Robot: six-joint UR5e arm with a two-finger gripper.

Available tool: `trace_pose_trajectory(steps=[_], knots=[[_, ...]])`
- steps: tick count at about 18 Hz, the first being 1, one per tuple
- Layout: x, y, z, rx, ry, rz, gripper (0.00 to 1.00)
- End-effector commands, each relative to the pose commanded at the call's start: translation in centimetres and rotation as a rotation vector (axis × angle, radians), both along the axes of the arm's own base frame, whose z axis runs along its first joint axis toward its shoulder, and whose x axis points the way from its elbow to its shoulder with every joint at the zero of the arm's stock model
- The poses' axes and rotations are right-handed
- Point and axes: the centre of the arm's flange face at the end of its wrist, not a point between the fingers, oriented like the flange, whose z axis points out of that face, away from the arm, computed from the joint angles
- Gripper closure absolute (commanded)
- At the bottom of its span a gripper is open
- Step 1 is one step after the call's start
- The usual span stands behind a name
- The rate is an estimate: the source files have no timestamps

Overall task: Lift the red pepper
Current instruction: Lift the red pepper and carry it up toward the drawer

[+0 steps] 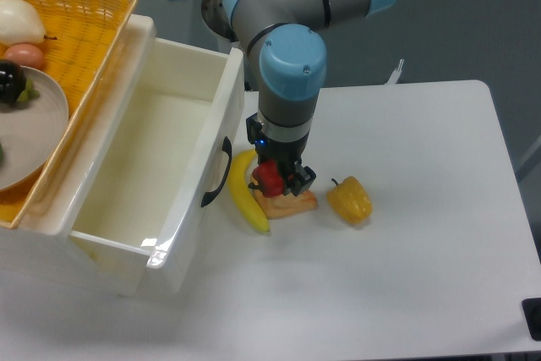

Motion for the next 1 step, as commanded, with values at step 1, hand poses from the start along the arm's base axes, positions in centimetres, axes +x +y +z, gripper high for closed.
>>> trace_pose_trajectory(steps=[1], knots=[[-0.1,-0.17,-0.22,-0.004,-0.002,0.001,0.54]])
